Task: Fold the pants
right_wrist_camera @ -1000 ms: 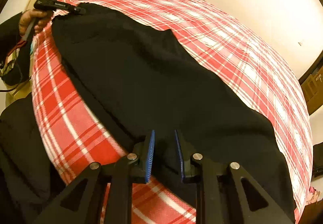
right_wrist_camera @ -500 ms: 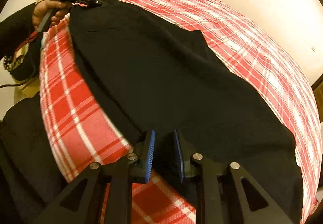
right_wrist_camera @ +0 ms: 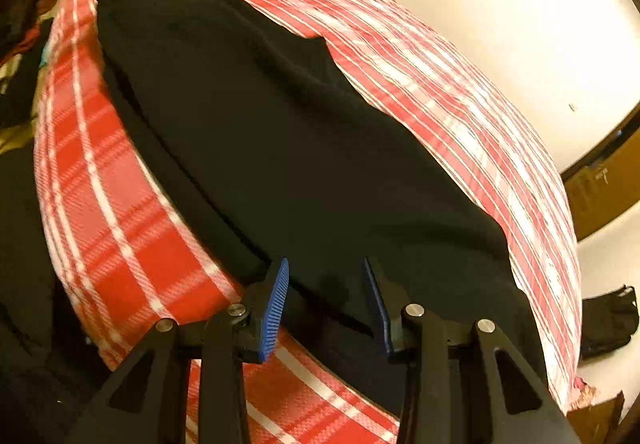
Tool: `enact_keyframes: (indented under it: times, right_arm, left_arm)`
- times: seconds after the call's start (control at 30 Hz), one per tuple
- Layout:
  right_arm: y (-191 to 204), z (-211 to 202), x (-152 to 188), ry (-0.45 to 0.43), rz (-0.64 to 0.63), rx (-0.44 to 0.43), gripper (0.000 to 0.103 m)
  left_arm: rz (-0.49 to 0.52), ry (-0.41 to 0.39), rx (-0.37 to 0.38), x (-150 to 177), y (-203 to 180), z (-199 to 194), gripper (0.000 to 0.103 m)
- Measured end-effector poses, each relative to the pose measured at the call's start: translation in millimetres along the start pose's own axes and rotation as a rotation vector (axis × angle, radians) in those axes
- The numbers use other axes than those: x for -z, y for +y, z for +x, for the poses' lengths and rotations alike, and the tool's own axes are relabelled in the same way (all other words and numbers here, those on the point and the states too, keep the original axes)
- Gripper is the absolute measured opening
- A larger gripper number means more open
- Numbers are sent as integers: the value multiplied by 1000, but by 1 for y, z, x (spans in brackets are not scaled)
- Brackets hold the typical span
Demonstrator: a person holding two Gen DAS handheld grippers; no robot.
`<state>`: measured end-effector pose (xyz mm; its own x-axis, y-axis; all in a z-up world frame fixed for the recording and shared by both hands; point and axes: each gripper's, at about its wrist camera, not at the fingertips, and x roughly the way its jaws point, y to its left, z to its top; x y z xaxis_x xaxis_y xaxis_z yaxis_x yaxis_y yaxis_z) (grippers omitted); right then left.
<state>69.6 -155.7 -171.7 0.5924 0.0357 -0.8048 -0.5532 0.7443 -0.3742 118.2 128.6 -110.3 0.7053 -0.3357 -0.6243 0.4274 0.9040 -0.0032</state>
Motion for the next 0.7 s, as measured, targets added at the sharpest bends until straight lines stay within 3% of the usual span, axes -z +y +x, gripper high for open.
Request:
enact_keyframes:
  times: [0.13,0.27,0.33,0.37,0.47,0.57,0.7]
  right_arm:
    - [15,6,0,-3,-54,17,39]
    - [16,9,-5,-38,-35,23,39]
    - [14,8,-8,-56,-11,-1,26]
    - [17,5,-9,-66,-27,-6,4]
    - [21,-11,-7,-86,-39,-3,2]
    - [22,-27,-5,-96,-23,-30,2]
    - [32,-7,4,-79,-48,9,3]
  left_arm:
    - [122,59,186,0,-74,30,77]
    - [194,114,282,2,-119,60,77]
    - [181,149,319,6,-125,71,77]
    - [186,167,324,8,-129,76,77]
    - [222,189,308,12,-133,79,77]
    - [193,180,343,10,-128,70,77]
    - [173,184,348,3,-129,75,77]
